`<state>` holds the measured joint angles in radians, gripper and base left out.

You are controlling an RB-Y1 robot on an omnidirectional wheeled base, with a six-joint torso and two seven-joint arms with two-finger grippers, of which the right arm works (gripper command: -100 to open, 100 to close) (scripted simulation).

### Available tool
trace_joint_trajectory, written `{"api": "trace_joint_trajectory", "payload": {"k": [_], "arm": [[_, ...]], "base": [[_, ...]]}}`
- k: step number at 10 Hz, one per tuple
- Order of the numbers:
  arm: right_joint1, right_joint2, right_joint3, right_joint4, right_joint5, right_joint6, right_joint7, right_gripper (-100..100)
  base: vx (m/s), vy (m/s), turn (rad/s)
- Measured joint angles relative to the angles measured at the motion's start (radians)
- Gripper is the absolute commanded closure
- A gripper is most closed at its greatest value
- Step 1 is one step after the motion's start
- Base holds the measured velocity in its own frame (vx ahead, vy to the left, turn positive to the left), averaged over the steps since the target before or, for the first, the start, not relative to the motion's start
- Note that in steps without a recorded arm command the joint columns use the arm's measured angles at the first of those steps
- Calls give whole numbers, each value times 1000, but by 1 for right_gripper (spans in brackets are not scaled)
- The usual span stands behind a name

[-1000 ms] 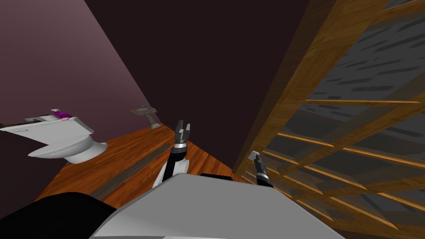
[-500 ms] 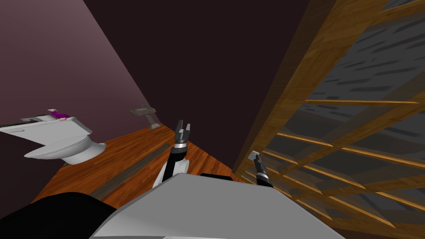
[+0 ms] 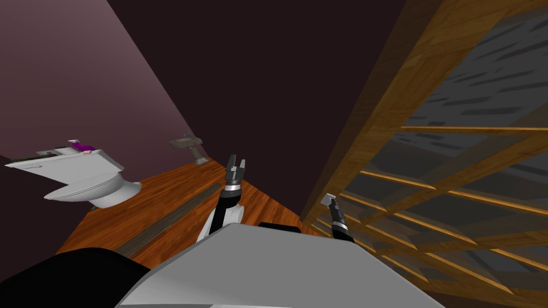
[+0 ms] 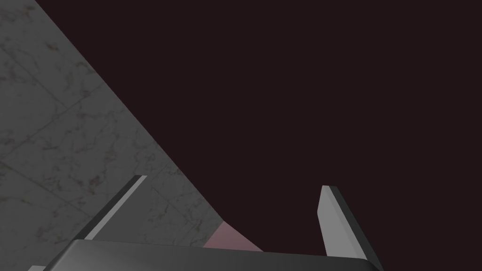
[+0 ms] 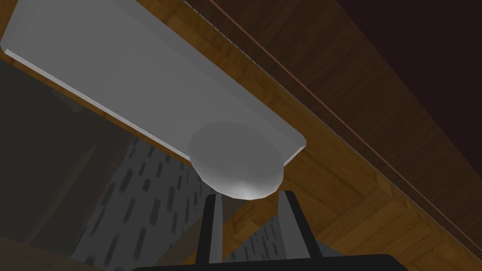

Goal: Pull the door open

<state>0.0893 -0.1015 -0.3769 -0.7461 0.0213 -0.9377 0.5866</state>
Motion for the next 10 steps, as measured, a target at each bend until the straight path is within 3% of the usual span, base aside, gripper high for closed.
{"api": "trace_joint_trajectory", "payload": {"k": [1,3,5,6,9,10], "arm": [[-8,-5,3,14,-6,-6,-16,100],[3,-6,15,-8,-18,7,-59,100],[-18,-19,23,29,-34,-6,-106,100],[-7,-20,30,11,-40,3,-133,100],[-23,-34,49,29,-67,7,-217,100],[-8,-33,58,7,-75,16,-248,100]], "base": [[-30,9,13],[-33,2,17],[-35,8,15],[-45,11,22],[-46,3,16],[-47,-14,20]]}}
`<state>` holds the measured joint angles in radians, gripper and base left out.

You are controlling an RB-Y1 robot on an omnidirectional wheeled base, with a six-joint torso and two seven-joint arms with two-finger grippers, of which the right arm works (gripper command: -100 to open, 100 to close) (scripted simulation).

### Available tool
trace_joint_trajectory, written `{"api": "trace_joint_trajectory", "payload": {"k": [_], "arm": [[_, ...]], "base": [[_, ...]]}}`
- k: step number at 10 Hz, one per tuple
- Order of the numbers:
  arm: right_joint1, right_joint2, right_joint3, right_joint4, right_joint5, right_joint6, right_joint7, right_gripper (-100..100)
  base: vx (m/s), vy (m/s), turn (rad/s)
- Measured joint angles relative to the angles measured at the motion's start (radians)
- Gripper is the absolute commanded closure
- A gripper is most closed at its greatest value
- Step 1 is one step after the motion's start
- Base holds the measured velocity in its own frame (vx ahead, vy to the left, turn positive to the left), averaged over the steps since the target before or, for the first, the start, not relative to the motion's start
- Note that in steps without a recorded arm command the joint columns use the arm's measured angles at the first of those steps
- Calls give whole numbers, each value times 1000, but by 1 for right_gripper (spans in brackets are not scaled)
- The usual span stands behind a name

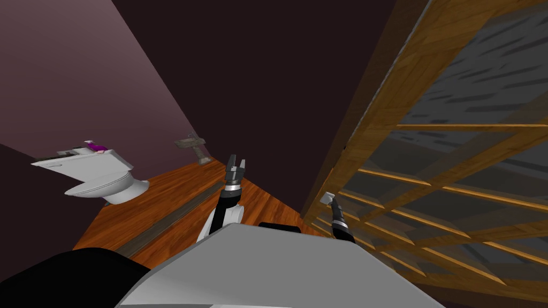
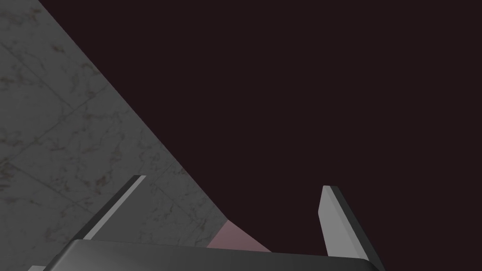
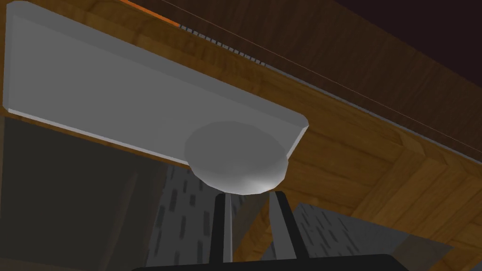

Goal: Pull the door open

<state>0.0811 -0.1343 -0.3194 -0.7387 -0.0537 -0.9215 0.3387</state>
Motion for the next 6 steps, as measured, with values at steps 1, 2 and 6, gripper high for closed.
{"api": "trace_joint_trajectory", "payload": {"k": [1,2,6], "arm": [[-4,-1,7,8,-9,-2,-28,100],[-12,-4,10,25,-15,-10,-48,100],[-19,-12,30,25,-43,2,-148,100]], "base": [[-32,-3,27],[-23,0,21],[-34,2,14]]}}
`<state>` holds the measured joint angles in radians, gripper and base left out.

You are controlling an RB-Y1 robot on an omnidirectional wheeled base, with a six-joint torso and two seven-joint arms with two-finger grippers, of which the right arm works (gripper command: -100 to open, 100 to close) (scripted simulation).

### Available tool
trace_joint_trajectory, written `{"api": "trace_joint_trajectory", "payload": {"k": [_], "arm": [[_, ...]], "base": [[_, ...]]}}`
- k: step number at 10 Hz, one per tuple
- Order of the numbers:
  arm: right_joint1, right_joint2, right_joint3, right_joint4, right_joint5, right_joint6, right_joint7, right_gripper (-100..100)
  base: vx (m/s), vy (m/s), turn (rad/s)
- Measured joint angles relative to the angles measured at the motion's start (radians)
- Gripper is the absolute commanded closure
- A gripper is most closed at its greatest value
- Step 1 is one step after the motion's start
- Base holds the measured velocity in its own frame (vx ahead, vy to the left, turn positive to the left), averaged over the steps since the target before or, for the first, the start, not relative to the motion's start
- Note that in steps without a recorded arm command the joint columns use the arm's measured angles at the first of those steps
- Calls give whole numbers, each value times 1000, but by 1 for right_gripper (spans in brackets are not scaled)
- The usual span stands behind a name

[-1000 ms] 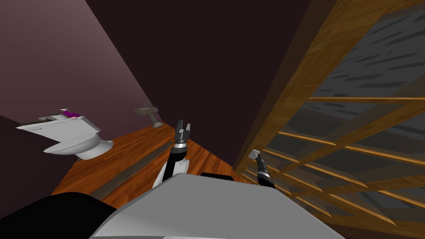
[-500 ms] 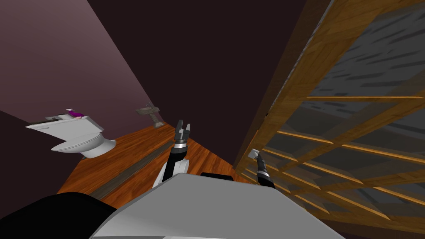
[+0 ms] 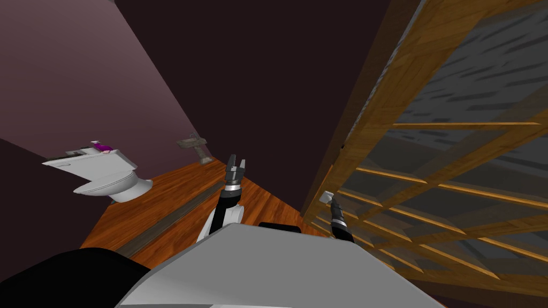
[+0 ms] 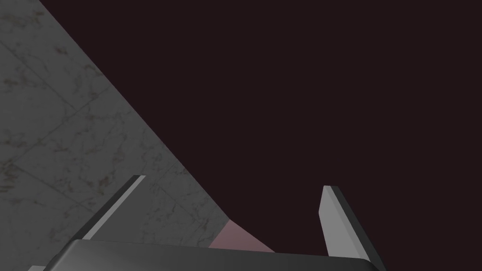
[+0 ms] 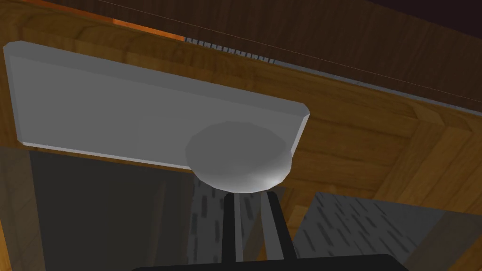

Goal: Pull the door open

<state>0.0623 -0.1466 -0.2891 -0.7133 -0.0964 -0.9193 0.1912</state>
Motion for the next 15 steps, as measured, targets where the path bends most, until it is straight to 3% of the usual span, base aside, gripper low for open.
{"api": "trace_joint_trajectory", "payload": {"k": [1,3,5,6,10,15], "arm": [[-6,-7,7,12,-10,-3,-28,100],[15,-5,20,-20,-20,10,-76,100],[4,-12,28,-4,-32,8,-118,100],[5,-14,32,3,-36,4,-137,-100],[-2,-17,14,22,-26,1,-56,-100],[3,-11,-4,2,-8,16,71,-100]], "base": [[-21,-2,34],[-26,-7,2],[-30,0,27],[-29,-8,-11],[-26,16,28],[-32,20,18]]}}
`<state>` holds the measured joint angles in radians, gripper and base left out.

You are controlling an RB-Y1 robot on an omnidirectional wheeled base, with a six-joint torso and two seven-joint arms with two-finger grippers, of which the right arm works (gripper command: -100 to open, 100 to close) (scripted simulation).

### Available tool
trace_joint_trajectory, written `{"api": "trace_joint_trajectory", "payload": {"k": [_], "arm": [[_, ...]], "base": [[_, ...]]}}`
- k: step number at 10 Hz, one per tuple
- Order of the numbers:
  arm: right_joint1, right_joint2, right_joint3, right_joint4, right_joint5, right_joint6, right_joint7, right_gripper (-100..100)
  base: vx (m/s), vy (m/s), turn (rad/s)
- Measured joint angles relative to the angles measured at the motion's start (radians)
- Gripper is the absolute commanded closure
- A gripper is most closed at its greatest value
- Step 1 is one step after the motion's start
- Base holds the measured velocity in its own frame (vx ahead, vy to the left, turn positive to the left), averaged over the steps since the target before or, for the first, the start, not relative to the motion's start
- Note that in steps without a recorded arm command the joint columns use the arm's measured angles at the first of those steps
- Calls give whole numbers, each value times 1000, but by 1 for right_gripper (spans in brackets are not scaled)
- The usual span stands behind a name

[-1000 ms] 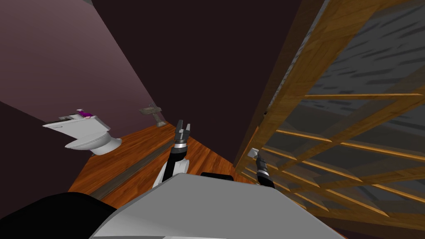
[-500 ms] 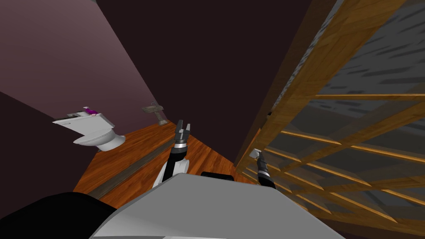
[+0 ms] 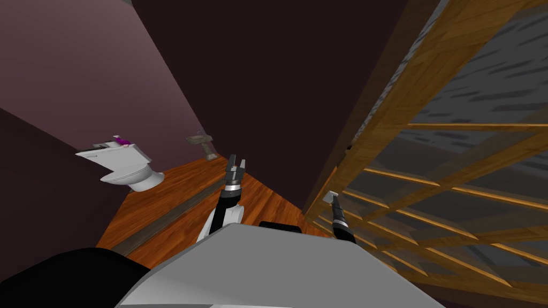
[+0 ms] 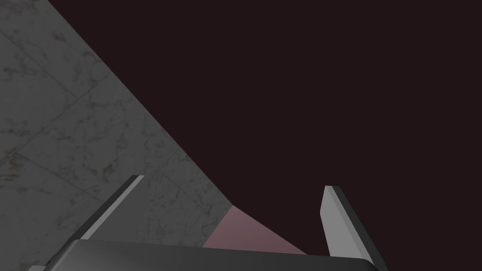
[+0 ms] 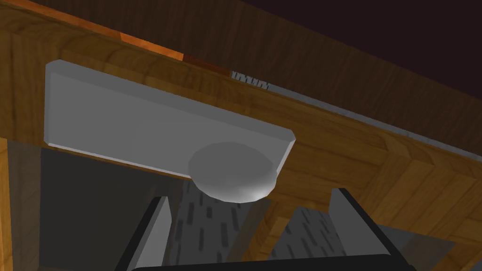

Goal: Pull the door open

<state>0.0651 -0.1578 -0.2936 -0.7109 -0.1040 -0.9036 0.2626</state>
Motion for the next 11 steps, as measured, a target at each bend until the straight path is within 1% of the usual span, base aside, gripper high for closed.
{"api": "trace_joint_trajectory", "payload": {"k": [11], "arm": [[-6,2,-51,2,39,16,276,-100]], "base": [[-31,15,18]]}}
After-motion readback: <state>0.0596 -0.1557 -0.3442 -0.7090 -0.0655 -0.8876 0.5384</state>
